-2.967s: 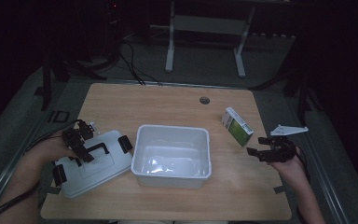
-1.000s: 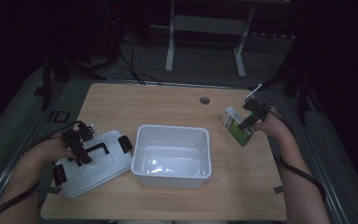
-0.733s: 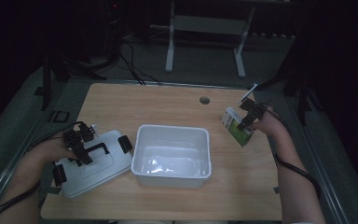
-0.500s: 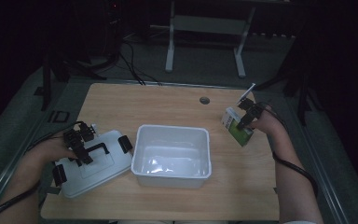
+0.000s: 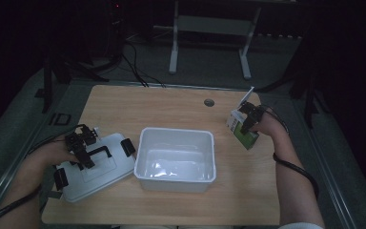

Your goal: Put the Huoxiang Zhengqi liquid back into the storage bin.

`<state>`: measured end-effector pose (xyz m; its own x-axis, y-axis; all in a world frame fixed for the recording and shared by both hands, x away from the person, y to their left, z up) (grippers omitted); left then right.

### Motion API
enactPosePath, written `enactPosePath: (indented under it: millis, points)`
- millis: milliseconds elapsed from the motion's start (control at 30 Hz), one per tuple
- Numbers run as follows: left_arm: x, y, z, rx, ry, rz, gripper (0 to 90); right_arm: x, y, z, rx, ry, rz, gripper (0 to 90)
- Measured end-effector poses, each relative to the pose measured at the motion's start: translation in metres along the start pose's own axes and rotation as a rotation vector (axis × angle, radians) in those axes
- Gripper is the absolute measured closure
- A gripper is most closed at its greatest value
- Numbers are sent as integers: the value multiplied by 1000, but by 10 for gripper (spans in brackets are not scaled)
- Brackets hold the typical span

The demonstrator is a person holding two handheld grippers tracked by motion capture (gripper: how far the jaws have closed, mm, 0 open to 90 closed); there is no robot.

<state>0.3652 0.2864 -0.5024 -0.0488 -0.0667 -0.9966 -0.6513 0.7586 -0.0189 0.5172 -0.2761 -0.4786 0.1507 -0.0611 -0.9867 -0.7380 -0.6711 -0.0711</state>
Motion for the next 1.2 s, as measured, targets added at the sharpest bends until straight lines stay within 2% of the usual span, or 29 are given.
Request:
enactPosePath:
  millis: [167, 367, 433, 567, 600, 767, 833, 967, 1000, 1200]
  points:
    - [1, 0, 0, 1, 0, -1, 199, 2, -1, -1, 25, -8, 7, 580]
    - [2, -1, 0, 5, 2, 3, 199, 3, -3, 0, 27, -1, 25, 590]
    - [2, -2, 0, 2, 3, 2, 200, 3, -3, 0, 50, -7, 30, 606]
    - [1, -2, -1, 2, 2, 1, 199, 3, -3, 0, 44, 2, 27, 626]
    - [0, -1, 0, 3, 2, 1, 200, 3, -3, 1, 24, 1, 18, 633]
    - [-1, -1, 0, 0, 0, 5, 200, 1, -2, 2, -14, 21, 8, 638]
    - [-1, -1, 0, 2, -1, 5, 199, -4, -1, 3, -41, 42, -2, 640]
    - [-1, -1, 0, 2, 0, 2, 200, -7, 0, 5, -62, 35, -6, 640]
    - [-1, -2, -1, 1, -1, 0, 199, -12, 3, 9, -95, 23, -5, 639]
    - [-4, -1, -1, 2, -3, -3, 200, -14, 8, 14, -157, 13, 3, 638]
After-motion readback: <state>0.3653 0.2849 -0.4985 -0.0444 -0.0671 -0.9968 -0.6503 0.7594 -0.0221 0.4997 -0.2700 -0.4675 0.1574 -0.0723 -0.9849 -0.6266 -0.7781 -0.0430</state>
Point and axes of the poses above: each handheld gripper's, and its own axes: x roughly forward along the jaws, y roughly out of its underside, z roughly to its left, the point moved 2 cm from there along x, roughly forward along the jaws, and after that the axes turned 7 degrees about y, right-handed, at the moved point
